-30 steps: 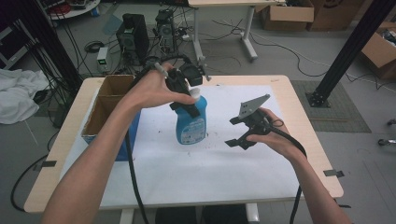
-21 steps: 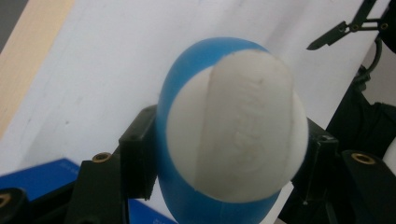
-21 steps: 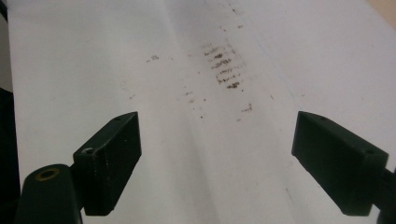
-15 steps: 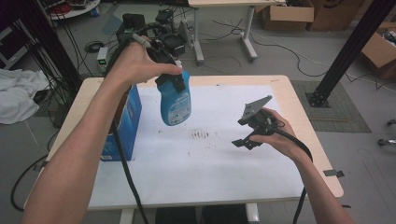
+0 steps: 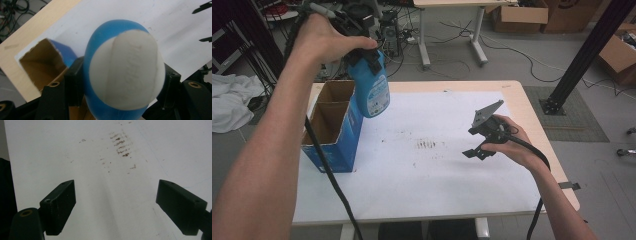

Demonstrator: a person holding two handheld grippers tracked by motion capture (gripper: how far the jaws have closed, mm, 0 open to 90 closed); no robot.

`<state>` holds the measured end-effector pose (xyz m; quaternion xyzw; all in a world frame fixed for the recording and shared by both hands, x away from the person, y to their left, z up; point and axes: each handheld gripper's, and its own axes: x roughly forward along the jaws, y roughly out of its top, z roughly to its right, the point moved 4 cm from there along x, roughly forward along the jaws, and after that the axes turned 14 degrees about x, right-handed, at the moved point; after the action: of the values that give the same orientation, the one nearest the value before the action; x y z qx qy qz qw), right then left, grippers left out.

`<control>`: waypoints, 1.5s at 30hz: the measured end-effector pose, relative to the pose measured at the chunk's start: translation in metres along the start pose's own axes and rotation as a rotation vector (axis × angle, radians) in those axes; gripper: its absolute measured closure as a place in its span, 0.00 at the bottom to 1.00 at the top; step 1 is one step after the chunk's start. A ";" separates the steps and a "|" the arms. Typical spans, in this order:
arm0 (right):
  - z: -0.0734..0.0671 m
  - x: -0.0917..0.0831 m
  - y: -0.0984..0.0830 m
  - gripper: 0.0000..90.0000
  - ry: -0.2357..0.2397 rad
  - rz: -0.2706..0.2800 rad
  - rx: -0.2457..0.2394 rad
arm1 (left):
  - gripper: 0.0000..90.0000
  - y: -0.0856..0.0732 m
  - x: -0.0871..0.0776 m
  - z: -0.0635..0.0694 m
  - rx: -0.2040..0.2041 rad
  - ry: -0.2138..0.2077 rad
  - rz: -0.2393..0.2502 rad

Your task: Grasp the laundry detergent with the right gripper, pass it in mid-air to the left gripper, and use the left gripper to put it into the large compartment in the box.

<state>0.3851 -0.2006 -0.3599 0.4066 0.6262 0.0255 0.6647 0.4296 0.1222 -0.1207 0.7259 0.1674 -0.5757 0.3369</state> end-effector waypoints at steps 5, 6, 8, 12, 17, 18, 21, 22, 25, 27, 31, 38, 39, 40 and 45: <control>0.001 -0.001 -0.003 0.18 -0.013 -0.021 0.003 | 0.42 -0.009 -0.010 -0.014 -0.074 0.020 0.010; 0.001 -0.002 -0.004 0.18 -0.012 -0.020 0.002 | 0.42 -0.010 -0.011 -0.017 -0.087 0.022 0.011; 0.000 -0.003 -0.004 0.18 -0.009 -0.017 0.001 | 0.42 -0.014 -0.012 -0.021 -0.107 0.023 0.003; 0.001 -0.003 -0.004 0.18 -0.010 -0.015 0.003 | 0.42 -0.022 -0.014 -0.030 -0.177 0.048 -0.006; -0.001 -0.001 -0.004 0.19 -0.006 -0.023 -0.003 | 0.42 -0.033 -0.014 -0.042 -0.260 0.093 -0.041; -0.001 0.000 -0.004 0.19 -0.006 -0.026 -0.005 | 0.42 -0.037 -0.013 -0.045 -0.284 0.107 -0.053; -0.001 0.000 -0.004 0.19 -0.009 -0.029 -0.004 | 0.42 -0.045 -0.011 -0.053 -0.349 0.134 -0.060; -0.001 0.000 -0.004 0.19 -0.009 -0.030 -0.004 | 0.42 -0.049 -0.010 -0.054 -0.364 0.137 -0.067; -0.001 0.002 -0.006 0.19 -0.006 -0.032 0.000 | 0.42 -0.057 -0.008 -0.060 -0.421 0.144 -0.076; -0.001 0.003 -0.006 0.19 -0.007 -0.034 -0.001 | 0.42 -0.064 -0.005 -0.063 -0.467 0.159 -0.070; -0.002 0.005 -0.006 0.19 -0.004 -0.034 -0.005 | 0.42 -0.074 0.000 -0.068 -0.520 0.171 -0.072; -0.002 0.008 -0.007 0.19 -0.005 -0.038 -0.002 | 0.42 -0.085 0.012 -0.070 -0.536 0.143 -0.082; -0.002 0.008 -0.008 0.19 -0.008 -0.039 -0.002 | 0.42 -0.086 0.014 -0.071 -0.546 0.149 -0.075; -0.002 0.009 -0.008 0.19 -0.009 -0.040 -0.003 | 0.42 -0.087 0.015 -0.071 -0.553 0.151 -0.069; -0.004 0.011 -0.010 0.19 -0.011 -0.045 -0.008 | 0.42 -0.096 0.031 -0.072 -0.555 0.128 -0.085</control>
<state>0.3796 -0.1993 -0.3740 0.3900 0.6314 0.0107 0.6701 0.4298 0.2359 -0.1709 0.6331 0.3699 -0.4744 0.4871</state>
